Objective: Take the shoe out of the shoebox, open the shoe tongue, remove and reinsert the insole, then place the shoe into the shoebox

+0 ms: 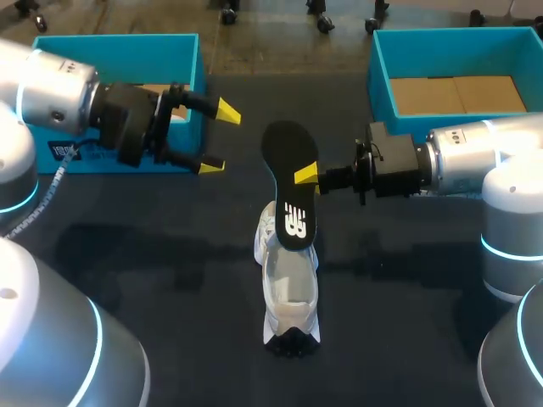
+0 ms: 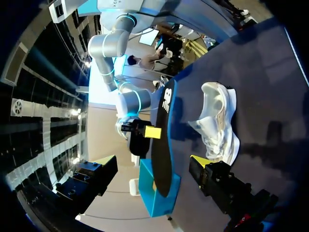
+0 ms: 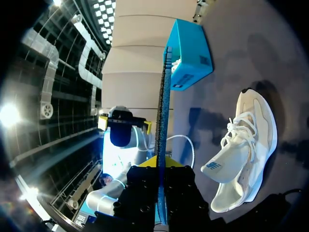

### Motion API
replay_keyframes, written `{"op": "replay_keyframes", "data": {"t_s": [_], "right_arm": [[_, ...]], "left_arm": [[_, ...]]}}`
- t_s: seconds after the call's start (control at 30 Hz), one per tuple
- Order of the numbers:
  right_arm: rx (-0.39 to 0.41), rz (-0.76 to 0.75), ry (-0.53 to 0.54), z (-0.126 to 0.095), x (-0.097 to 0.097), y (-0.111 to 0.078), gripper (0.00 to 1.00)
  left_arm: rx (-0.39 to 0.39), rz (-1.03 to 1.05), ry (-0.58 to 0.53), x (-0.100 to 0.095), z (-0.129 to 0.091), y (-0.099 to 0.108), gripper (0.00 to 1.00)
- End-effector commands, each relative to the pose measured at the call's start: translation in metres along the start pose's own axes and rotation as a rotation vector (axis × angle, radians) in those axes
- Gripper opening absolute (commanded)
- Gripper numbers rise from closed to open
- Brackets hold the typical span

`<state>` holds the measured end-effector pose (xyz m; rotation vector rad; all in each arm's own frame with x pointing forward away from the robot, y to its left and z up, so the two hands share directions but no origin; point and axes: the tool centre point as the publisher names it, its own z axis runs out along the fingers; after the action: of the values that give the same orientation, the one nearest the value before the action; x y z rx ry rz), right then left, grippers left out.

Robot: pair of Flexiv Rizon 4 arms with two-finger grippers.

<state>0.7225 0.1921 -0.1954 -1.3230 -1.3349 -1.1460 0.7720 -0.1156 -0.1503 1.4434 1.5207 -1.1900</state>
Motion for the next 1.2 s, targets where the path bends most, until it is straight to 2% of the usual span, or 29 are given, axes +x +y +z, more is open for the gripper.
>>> {"op": "replay_keyframes", "data": {"t_s": [0.03, 0.1, 0.13, 0.23, 0.3, 0.37, 0.77, 1.03, 1.2], "right_arm": [[-0.002, 0.0, -0.001, 0.001, 0.0, 0.0, 0.0], [-0.002, 0.0, -0.001, 0.001, 0.0, 0.0, 0.0], [-0.002, 0.0, -0.001, 0.001, 0.0, 0.0, 0.0], [-0.002, 0.0, -0.001, 0.001, 0.0, 0.0, 0.0], [-0.002, 0.0, -0.001, 0.001, 0.0, 0.0, 0.0], [-0.002, 0.0, -0.001, 0.001, 0.0, 0.0, 0.0], [-0.002, 0.0, -0.001, 0.001, 0.0, 0.0, 0.0], [-0.002, 0.0, -0.001, 0.001, 0.0, 0.0, 0.0], [-0.002, 0.0, -0.001, 0.001, 0.0, 0.0, 0.0]], "left_arm": [[0.001, 0.0, 0.003, -0.001, 0.001, 0.001, 1.0], [0.001, 0.0, 0.003, -0.001, 0.001, 0.001, 1.0], [-0.023, 0.021, -0.001, 0.001, 0.006, 0.003, 1.0], [-0.057, 0.072, -0.088, 0.006, 0.014, 0.001, 1.0], [-0.108, 0.118, -0.145, 0.01, 0.018, 0.002, 1.0], [-0.131, 0.128, -0.168, 0.011, 0.018, 0.001, 1.0], [-0.131, 0.128, -0.168, 0.011, 0.018, 0.001, 1.0], [-0.098, 0.097, -0.194, 0.015, 0.048, 0.009, 1.0], [-0.111, 0.092, -0.187, 0.019, 0.064, 0.015, 1.0]]}}
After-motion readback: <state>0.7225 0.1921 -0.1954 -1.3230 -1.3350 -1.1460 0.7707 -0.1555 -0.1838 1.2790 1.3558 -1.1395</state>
